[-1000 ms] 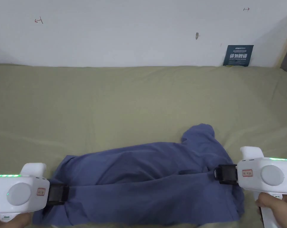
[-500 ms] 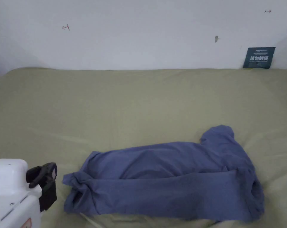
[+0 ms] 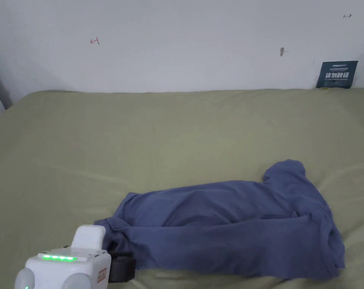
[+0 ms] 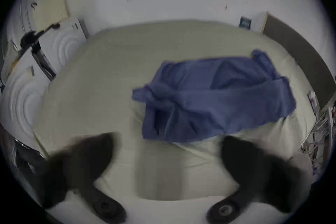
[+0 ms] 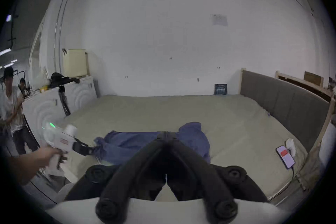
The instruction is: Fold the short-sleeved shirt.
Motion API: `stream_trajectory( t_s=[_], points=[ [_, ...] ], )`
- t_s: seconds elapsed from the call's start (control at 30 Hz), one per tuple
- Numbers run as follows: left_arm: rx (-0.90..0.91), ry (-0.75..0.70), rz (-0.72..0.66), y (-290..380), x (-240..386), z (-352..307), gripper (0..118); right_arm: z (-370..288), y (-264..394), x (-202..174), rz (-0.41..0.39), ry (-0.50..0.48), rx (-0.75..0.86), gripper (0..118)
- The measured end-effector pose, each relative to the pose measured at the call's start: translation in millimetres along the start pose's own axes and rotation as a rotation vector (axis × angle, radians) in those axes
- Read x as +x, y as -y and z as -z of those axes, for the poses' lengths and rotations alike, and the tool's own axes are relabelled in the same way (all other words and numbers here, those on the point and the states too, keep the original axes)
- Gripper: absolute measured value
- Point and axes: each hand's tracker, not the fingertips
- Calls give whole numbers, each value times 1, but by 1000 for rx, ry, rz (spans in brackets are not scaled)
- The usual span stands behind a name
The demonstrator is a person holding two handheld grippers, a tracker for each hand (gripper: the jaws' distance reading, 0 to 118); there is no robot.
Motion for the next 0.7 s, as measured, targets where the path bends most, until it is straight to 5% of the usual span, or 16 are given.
stream_trajectory(
  t_s=[0.13,0.37,0.4,0.5,0.7],
  points=[
    [-44,-16,11,-6,-7,35,111,7,5,8,-21,56,-54,0],
    [-86,-41,18,-9,8,63,111,23,29,49,106,128,-173,0],
    [-89,-18,8,-11,6,62,104,24,32,53,107,141,-183,0],
    [-53,105,-99,-12,1,53,8,32,41,62,86,174,-240,0],
    [47,87,5,-13,12,19,8,75,77,83,-66,138,-338,0]
  ],
)
